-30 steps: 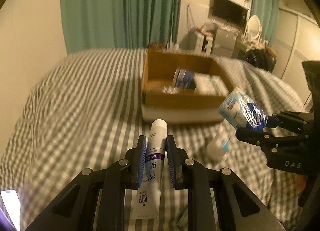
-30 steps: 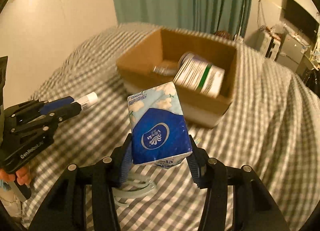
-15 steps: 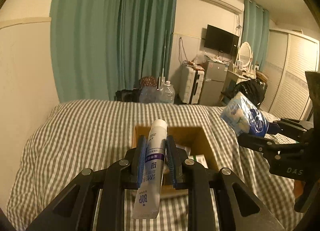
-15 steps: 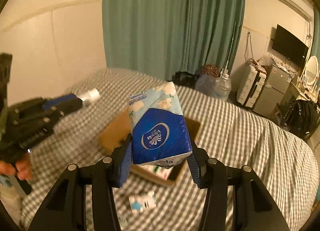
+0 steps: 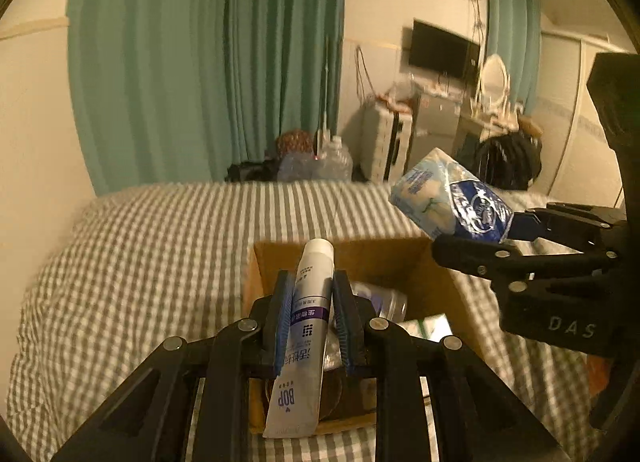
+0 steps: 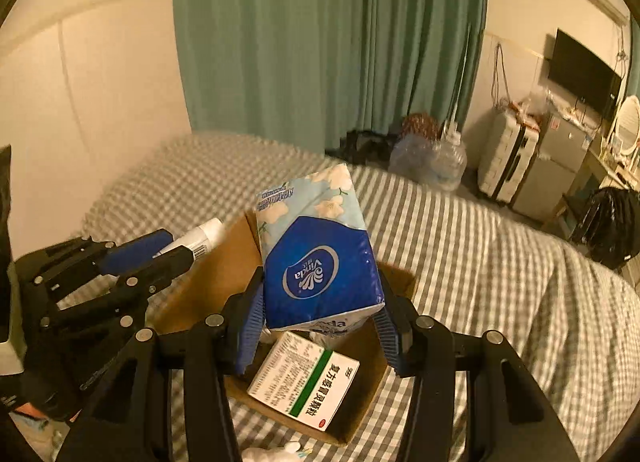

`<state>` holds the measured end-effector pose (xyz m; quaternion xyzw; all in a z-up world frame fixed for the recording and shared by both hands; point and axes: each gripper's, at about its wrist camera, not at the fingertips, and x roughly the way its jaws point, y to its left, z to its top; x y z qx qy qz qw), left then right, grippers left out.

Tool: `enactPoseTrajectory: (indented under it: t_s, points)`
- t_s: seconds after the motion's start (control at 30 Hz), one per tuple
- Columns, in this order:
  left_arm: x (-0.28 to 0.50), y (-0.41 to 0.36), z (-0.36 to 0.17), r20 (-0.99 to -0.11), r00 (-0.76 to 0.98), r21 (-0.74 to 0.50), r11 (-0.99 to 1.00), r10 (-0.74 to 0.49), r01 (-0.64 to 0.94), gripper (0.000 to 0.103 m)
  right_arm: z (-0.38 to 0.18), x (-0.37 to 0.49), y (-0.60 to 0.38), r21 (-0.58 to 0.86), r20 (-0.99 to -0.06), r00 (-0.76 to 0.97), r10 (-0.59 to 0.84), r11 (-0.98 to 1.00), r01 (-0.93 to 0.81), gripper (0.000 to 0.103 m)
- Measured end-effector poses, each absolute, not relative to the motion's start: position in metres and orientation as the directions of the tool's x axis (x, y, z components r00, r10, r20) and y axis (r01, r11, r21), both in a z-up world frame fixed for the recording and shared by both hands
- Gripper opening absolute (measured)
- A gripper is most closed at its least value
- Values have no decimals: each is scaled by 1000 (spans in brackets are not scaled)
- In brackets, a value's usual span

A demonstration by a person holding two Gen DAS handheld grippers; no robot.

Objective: Organize objects
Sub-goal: 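Lower the tissue pack and toothpaste tube into the box and release both, then grasp the pale blue plastic clip with the left tool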

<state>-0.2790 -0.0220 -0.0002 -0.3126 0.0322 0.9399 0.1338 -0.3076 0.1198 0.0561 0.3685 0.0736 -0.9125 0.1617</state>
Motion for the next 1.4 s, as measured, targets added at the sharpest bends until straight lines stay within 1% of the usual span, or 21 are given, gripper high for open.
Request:
enactPoseTrajectory:
  t_s: [0.07,0.2,0.3,0.4,0.47,0.57,0.6,0.67,0.7,0.73,0.8,0.83,0.93,0.97,1.03,1.13,1.27,1.3,1.37,1.4]
  points:
    - [-282,-14,-13,-613,-757,-5,-960,224,-280,20,40,-311,122,-4,-710,-663,-237,-940,341,49]
    - [-288,-5,-30,-641,-734,-10,-958,226,-286,20,24,-319,127,-33,-710,-672,-211,-943,331,49]
    - [-284,0,-37,-640,-736,5,-958,218,-287,20,17,-318,127,-61,-713,-675,-190,-942,329,49]
    - [-284,4,-42,-647,-730,0,-957,221,-290,20,12,-319,128,-58,-716,-671,-193,-942,332,50]
    - [-281,5,-45,-645,-728,-8,-956,230,-295,20,12,-317,128,-60,-710,-677,-192,-942,329,53]
    - [-281,7,-47,-648,-722,-12,-951,243,-309,21,14,-317,130,-56,-695,-692,-196,-945,324,54]
    - [-281,3,-47,-648,-720,-14,-950,247,-313,23,17,-316,131,-48,-689,-695,-205,-944,326,56]
    - [-279,5,-46,-648,-719,-12,-947,251,-320,25,21,-314,133,-46,-676,-708,-206,-947,319,73]
    - [-279,4,-44,-648,-719,-10,-947,251,-322,33,25,-312,132,-45,-665,-718,-206,-948,314,76]
    - [-278,5,-42,-649,-723,2,-951,235,-311,54,29,-309,133,-43,-653,-728,-209,-949,311,79]
    - [-276,-2,-36,-633,-743,9,-958,216,-286,73,35,-307,135,-46,-639,-739,-212,-949,311,80]
    - [-274,-6,-31,-618,-755,-1,-961,219,-278,74,40,-304,135,-56,-632,-747,-206,-949,309,82]
    - [-273,-17,-20,-612,-757,-30,-963,228,-266,75,53,-295,139,-67,-602,-774,-198,-953,296,85]
    - [-271,-21,-15,-607,-761,-41,-965,229,-258,77,59,-291,142,-64,-590,-782,-202,-954,294,87]
    - [-264,-31,-3,-588,-777,-56,-969,227,-241,87,72,-279,147,-57,-562,-799,-213,-954,295,88]
    - [-249,-43,14,-559,-803,-59,-977,204,-207,92,93,-258,152,-62,-517,-826,-224,-953,297,91]
    - [-224,-54,41,-517,-843,-54,-988,150,-142,93,121,-224,157,-57,-454,-857,-246,-951,303,96]
    - [-218,-55,45,-504,-851,-54,-989,148,-141,96,128,-215,158,-60,-440,-862,-251,-950,306,97]
    - [-196,-58,54,-466,-873,-51,-989,145,-137,101,138,-196,161,-69,-413,-874,-254,-949,308,103]
    - [-188,-59,55,-456,-879,-50,-990,143,-135,103,142,-187,162,-70,-400,-880,-255,-949,307,103]
